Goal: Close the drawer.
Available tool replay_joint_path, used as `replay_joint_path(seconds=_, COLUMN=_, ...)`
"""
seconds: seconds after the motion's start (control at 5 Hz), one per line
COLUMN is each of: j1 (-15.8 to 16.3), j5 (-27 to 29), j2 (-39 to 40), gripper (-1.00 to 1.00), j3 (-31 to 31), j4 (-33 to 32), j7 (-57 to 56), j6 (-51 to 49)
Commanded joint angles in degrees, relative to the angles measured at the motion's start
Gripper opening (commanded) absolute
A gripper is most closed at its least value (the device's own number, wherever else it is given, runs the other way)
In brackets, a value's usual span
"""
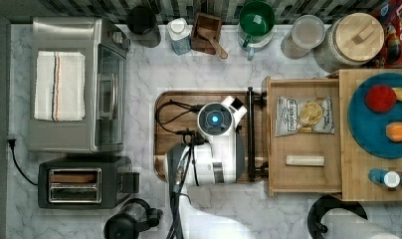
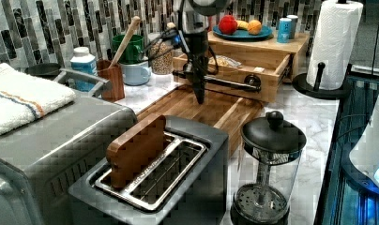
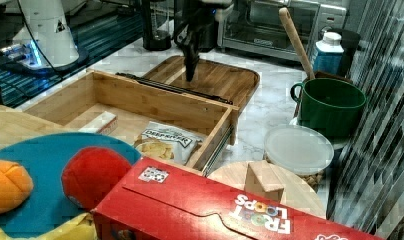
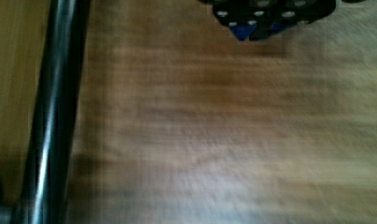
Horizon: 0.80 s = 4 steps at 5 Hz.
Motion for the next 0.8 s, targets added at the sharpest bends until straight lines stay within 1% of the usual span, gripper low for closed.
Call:
replay_joint_path(seconds=0.2, j1=-3.21, j5=-3.12, j2=-3.71, gripper=-1.00, j3=-1.67, j4=-2.97, j7=-7.05, j6=5.21)
replay_joint_path(seconds=0.4, j1=-6.08, j5=-3.78, j2=-3.65, gripper=-1.00, j3=-2.24, j4=-4.33, j7=-10.15, j6=10.79)
replay_joint_path(seconds=0.6, j1=-8.99, j5=-3.08, j2=-3.61, gripper=-1.00, j3=-3.17, j4=-4.47, j7=-14.35, j6=13.25)
replay_joint_path(seconds=0.8, j1=-11.48, j5=-0.36, j2=-2.93, gripper=-1.00, j3=-4.35, j4=-2.89, j7=-20.67, j6=12.44)
